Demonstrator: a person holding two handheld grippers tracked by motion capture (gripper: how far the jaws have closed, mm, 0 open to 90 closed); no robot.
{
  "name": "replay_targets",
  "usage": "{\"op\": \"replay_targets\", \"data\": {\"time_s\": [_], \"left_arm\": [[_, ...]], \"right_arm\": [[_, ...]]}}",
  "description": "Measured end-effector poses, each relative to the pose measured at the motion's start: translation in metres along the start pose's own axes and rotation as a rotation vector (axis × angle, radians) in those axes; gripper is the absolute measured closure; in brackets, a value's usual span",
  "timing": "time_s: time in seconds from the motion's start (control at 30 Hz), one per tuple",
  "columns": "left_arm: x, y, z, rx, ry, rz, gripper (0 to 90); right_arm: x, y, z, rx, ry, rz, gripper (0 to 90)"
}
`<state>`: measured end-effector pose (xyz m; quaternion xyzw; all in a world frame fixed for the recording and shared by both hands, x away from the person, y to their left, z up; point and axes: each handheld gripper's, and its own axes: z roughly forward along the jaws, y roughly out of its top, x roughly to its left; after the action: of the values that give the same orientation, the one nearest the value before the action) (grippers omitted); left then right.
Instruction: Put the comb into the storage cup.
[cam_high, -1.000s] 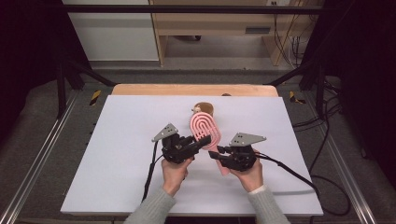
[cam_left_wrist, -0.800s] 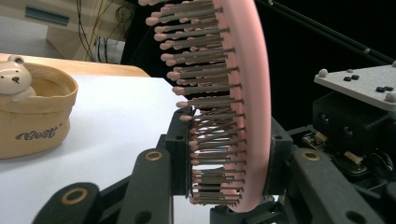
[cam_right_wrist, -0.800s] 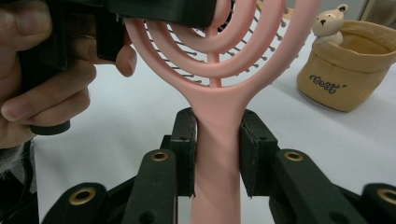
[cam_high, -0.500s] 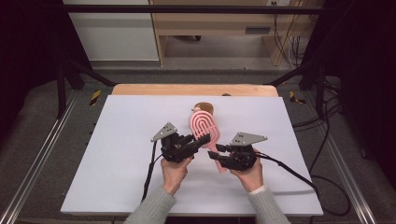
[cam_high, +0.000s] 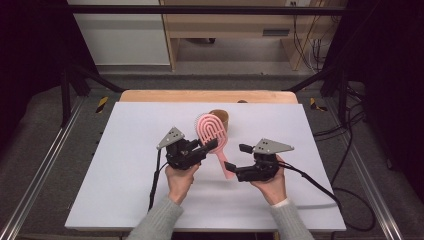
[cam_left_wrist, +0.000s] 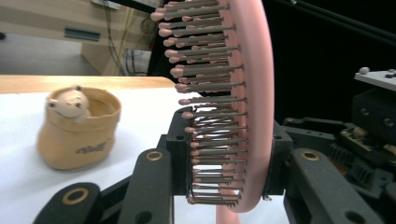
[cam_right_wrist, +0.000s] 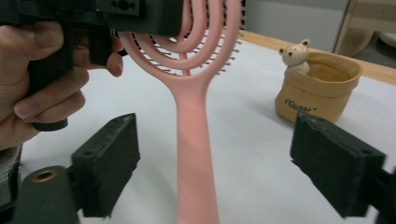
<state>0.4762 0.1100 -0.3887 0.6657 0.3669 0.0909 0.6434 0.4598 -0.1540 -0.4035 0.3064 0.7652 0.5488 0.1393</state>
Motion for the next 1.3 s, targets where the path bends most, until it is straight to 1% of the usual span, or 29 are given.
{"op": "replay_targets", "data": {"time_s": [0.03, 0.07, 0.1, 0.13, 0.17, 0.2, 0.27, 0.33, 0.4, 0.43, 0.53, 0.67, 0.7, 0.77, 0.87, 1.1, 1.3], "left_arm": [[0.001, 0.001, -0.001, 0.000, 0.007, 0.007, 63.8], [0.002, 0.002, -0.002, -0.002, 0.011, 0.009, 63.8], [0.003, 0.004, -0.004, -0.003, 0.015, 0.011, 63.8], [0.004, 0.005, -0.005, -0.004, 0.020, 0.014, 63.8], [0.005, 0.007, -0.008, -0.008, 0.026, 0.018, 63.8], [0.005, 0.007, -0.008, -0.008, 0.026, 0.018, 63.8], [0.006, 0.009, -0.010, -0.007, 0.033, 0.027, 63.8], [0.007, 0.011, -0.012, -0.008, 0.039, 0.034, 63.8], [0.008, 0.013, -0.014, -0.009, 0.042, 0.035, 63.8], [0.009, 0.014, -0.015, -0.009, 0.043, 0.036, 63.8], [0.010, 0.018, -0.017, -0.008, 0.048, 0.042, 63.7], [0.011, 0.022, -0.020, -0.010, 0.055, 0.048, 63.7], [0.012, 0.024, -0.021, -0.010, 0.057, 0.051, 63.7], [0.012, 0.025, -0.021, -0.012, 0.058, 0.053, 63.7], [0.012, 0.029, -0.022, -0.010, 0.062, 0.064, 63.7], [0.013, 0.037, -0.022, -0.006, 0.066, 0.077, 63.7], [0.014, 0.042, -0.023, -0.008, 0.068, 0.084, 63.7]], "right_arm": [[-0.002, 0.000, -0.002, -0.017, -0.003, -0.004, 11.8], [-0.002, 0.000, -0.002, -0.017, -0.003, -0.004, 11.8], [-0.004, -0.001, -0.004, -0.025, -0.002, -0.012, 8.1], [-0.004, -0.001, -0.004, -0.025, -0.002, -0.012, 8.1], [-0.005, -0.001, -0.005, -0.034, -0.017, -0.016, 3.8], [-0.005, -0.001, -0.005, -0.034, -0.017, -0.016, 3.8], [-0.007, -0.003, -0.007, -0.038, -0.028, -0.025, 0.3], [-0.009, -0.004, -0.008, -0.032, -0.035, -0.026, 0.2], [-0.013, -0.006, -0.009, -0.029, -0.044, -0.014, 0.0], [-0.016, -0.008, -0.011, -0.028, -0.045, 0.002, 0.0], [-0.018, -0.010, -0.013, -0.031, -0.051, 0.008, 0.0], [-0.023, -0.014, -0.016, -0.032, -0.049, 0.020, 0.0], [-0.027, -0.017, -0.017, -0.033, -0.048, 0.030, 0.0], [-0.028, -0.018, -0.018, -0.031, -0.046, 0.037, 0.0], [-0.032, -0.022, -0.020, -0.028, -0.048, 0.051, 0.0], [-0.041, -0.030, -0.030, -0.018, -0.056, 0.053, 0.0], [-0.047, -0.034, -0.037, -0.027, -0.062, 0.063, 0.0]]}}
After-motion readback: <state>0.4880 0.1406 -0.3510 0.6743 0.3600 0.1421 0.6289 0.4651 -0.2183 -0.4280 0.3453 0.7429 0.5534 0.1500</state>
